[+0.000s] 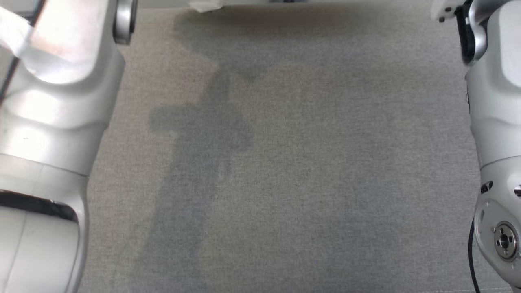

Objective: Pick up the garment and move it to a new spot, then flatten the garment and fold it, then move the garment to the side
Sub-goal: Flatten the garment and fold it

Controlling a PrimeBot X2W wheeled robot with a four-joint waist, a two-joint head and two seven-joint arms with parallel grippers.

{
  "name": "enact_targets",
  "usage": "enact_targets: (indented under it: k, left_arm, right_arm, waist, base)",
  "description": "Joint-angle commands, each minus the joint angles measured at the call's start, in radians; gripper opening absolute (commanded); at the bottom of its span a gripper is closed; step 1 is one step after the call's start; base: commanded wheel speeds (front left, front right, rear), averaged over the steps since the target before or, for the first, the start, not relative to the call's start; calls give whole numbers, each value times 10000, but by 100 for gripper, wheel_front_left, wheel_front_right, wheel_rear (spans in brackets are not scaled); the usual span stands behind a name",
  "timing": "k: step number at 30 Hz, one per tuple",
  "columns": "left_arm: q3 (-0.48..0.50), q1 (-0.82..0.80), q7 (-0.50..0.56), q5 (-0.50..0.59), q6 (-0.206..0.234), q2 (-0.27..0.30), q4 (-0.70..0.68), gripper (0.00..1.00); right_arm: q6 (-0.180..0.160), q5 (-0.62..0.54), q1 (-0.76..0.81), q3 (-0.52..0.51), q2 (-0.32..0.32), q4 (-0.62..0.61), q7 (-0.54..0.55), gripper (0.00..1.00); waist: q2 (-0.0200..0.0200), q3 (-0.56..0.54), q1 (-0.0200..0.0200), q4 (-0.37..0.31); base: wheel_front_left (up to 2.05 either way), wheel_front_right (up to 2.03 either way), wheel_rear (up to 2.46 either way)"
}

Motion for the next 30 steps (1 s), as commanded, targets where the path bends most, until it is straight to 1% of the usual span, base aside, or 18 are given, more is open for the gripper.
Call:
enact_targets:
  k: [1, 3, 7, 12, 16, 21, 23, 28, 30]
  left_arm:
    - [-22, 419, -125, -164, -112, -134, 212, 0]
    - [20, 838, -237, -298, -244, -229, 475, 0]
    - [180, 1808, -356, -637, -421, -394, 767, 0]
    - [611, 3038, -368, -921, -531, -335, 521, 0]
    - [795, 3939, -371, -949, -665, -255, 154, 0]
    - [1196, 5175, -364, -1099, -782, -220, -596, 0]
    - [1356, 5779, -364, -1161, -807, -197, -930, 0]
    - [1362, 7635, -365, -1275, -921, -104, -1782, 0]
    - [1366, 8408, -350, -1422, -831, -43, -2106, 0]
  right_arm:
    - [-20, -159, 272, -187, 9, 342, -296, 0]
    - [-20, -406, 546, -395, 54, 866, -644, 0]
    - [-20, -414, 1047, -876, 152, 1665, -1091, 0]
    - [-20, -111, 1676, -1138, 379, 2065, -1306, 0]
    - [-20, 372, 2234, -1053, 535, 1581, -1314, 0]
    - [-20, 1173, 3151, -565, 687, 992, -1315, 0]
    - [-20, 1496, 3537, -366, 713, 1000, -1316, 0]
    - [-20, 2074, 4529, 158, 686, 1394, -1315, 0]
    - [-20, 2270, 4902, 295, 616, 1471, -1258, 0]
  waist:
    - [0, 1203, 0, 581]
    - [0, 1455, 0, 596]
    - [0, 1593, 0, 554]
    - [0, 1277, 0, 424]
    - [0, 817, 0, 307]
    - [0, -13, 0, 155]
    - [0, -443, 0, 113]
    - [0, -1561, 0, 68]
    - [0, -1975, 0, 67]
  base:
    - [0, 0, 0]
    - [0, 0, 0]
    - [0, 0, 0]
    - [0, 0, 0]
    - [0, 0, 0]
    - [0, 0, 0]
    - [0, 0, 0]
    - [0, 0, 0]
    - [0, 0, 0]
